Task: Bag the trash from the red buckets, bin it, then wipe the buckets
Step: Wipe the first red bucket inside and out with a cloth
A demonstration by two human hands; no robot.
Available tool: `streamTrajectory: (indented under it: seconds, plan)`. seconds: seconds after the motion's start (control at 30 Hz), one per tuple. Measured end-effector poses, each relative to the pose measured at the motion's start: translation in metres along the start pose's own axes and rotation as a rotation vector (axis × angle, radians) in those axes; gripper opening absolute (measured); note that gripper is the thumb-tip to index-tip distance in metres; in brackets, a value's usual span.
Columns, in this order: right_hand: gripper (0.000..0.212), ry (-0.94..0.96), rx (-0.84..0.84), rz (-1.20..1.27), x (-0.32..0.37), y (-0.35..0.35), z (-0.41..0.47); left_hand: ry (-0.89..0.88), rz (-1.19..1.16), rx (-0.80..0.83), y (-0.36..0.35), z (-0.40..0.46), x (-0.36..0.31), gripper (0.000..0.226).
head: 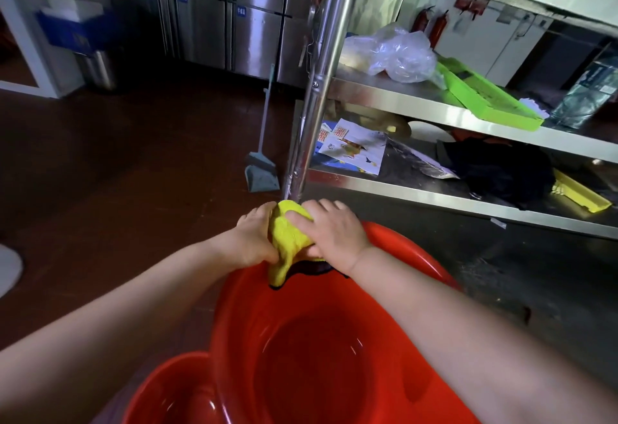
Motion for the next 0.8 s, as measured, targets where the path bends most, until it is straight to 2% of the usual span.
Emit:
streamTrajectory:
  seconds: [0.1, 0.23, 0.43, 0.6, 0.8]
  plan:
    - [0.081, -0.038, -0.029, -0.02, -0.006, -0.006, -0.007, 0.026, -0.155, 0.02, -0.006, -0.003, 0.006, 0.104]
    - [0.077, -0.24, 0.089, -0.069, -0.033, -0.012, -0.031, 0.02, -0.322, -0.052, -0.009, -0.011, 0.008, 0.097]
    - [0.077, -0.476, 0.209, -0.037, -0.076, -0.013, -0.087, 0.055, -0.397, -0.138, -0.022, -0.033, 0.006, 0.086]
    - [0.076, -0.415, 0.231, 0.04, -0.075, -0.015, -0.084, 0.092, -0.13, -0.114, -0.039, -0.056, 0.01, 0.087]
    - [0.072, -0.198, 0.184, 0.083, -0.045, -0.006, -0.041, -0.04, 0.074, -0.117, -0.003, -0.014, -0.009, 0.106]
Point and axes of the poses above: each hand's wrist, its own z-axis towards the middle knuckle, its own y-axis out of the back of the hand, x = y × z, the point moved 4 cm from there along z, towards the middle knuckle, and after that the axes turned 5 degrees about y, right-handed, at the moved point
